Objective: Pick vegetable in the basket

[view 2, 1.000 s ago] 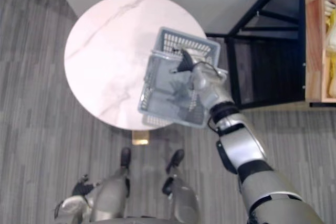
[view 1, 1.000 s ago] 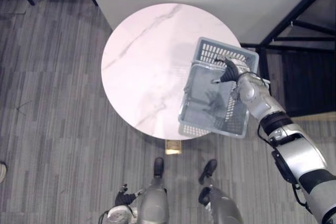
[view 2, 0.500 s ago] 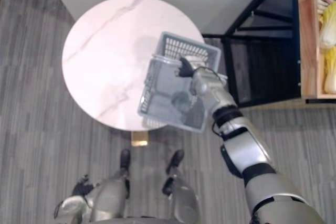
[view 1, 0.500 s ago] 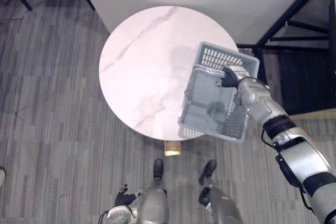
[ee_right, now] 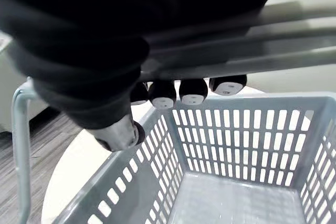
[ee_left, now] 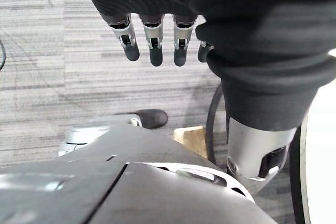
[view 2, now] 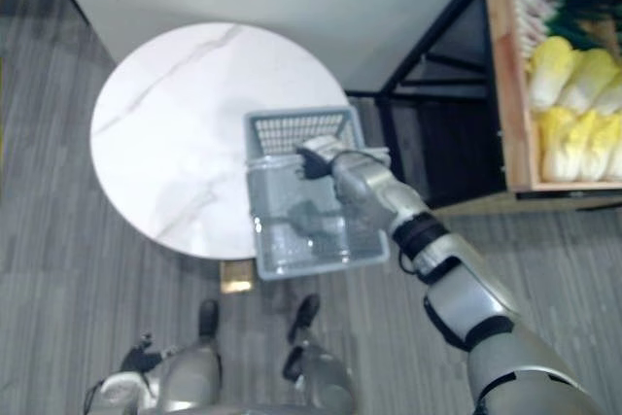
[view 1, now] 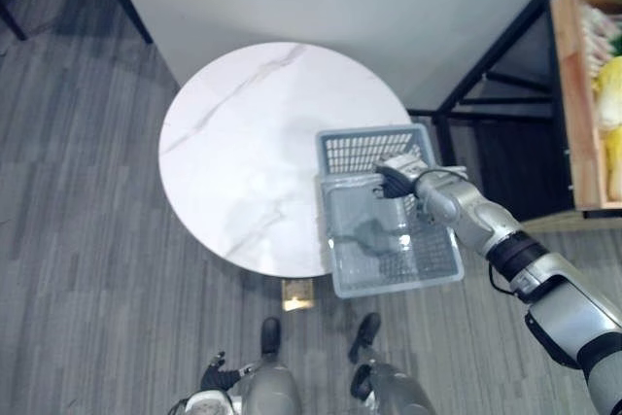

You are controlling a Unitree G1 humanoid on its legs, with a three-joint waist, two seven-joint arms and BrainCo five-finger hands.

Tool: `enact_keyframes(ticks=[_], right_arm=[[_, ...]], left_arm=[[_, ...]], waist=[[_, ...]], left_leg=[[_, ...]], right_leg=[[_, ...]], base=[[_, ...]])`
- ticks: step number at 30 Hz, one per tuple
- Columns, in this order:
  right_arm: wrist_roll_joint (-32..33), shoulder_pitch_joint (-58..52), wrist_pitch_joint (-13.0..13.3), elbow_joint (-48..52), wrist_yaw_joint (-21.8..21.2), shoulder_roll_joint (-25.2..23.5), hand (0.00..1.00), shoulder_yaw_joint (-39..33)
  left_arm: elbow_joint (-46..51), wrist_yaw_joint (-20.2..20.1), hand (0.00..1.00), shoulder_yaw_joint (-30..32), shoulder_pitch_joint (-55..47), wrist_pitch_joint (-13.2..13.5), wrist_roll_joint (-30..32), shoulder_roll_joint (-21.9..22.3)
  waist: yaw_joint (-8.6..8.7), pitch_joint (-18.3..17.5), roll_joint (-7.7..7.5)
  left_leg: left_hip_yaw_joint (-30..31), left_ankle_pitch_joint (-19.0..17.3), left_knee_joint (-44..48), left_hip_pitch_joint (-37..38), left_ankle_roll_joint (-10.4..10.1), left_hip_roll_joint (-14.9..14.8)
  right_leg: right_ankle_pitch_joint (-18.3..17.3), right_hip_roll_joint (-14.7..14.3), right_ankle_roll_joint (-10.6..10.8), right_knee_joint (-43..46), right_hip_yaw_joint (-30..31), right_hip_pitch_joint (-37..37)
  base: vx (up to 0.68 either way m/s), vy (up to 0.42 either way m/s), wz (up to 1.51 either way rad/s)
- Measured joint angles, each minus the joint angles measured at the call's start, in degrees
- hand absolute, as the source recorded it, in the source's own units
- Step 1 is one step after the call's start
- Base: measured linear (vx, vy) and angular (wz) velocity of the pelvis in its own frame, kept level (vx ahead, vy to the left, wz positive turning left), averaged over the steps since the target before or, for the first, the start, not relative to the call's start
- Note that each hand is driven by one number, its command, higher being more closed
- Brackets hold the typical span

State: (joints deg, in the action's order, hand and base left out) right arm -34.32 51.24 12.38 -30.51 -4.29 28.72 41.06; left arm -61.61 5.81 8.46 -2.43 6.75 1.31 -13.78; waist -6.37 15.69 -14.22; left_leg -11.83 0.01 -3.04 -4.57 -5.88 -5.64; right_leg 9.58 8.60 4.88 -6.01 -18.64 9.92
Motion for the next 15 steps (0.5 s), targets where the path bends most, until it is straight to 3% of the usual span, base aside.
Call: enact_keyframes(ticks=[6, 11, 15], right_arm=[[4.9, -2.5, 3.9, 9.8, -2.7, 7.2, 1.00, 5.9], [6.2, -5.8, 5.5, 12.3, -4.9, 10.4, 1.00, 8.3], [6.2, -8.9, 6.7, 12.4, -5.2, 13.7, 1.00, 9.1]], left_arm=[[-1.7, -0.1, 0.00, 0.3, -2.0, -0.7, 0.1, 0.1], [-2.7, -0.9, 0.00, 0.0, -2.5, -0.7, 1.8, 0.2], [-3.5, -1.5, 0.00, -1.5, -2.7, -0.7, 2.2, 0.5]], waist=[[1.37, -5.6, 0.99], [1.63, -7.8, 1.90], [1.62, -9.2, 3.54]], left_leg=[[-1.6, -0.7, 0.0, 1.7, 0.3, -0.5], [-2.3, -1.2, 0.2, 2.7, 0.2, -1.1], [-2.4, -1.2, 0.1, 2.8, 0.1, -1.3]], right_leg=[[0.0, -0.6, 0.0, 0.0, 1.8, -0.8], [0.2, -1.0, -0.2, 0.0, 3.2, -1.2], [0.2, -1.4, -0.2, 0.0, 3.3, -1.1]], base=[[0.02, -0.010, -0.13], [-0.02, -0.012, -0.15], [0.01, -0.007, -0.02]])
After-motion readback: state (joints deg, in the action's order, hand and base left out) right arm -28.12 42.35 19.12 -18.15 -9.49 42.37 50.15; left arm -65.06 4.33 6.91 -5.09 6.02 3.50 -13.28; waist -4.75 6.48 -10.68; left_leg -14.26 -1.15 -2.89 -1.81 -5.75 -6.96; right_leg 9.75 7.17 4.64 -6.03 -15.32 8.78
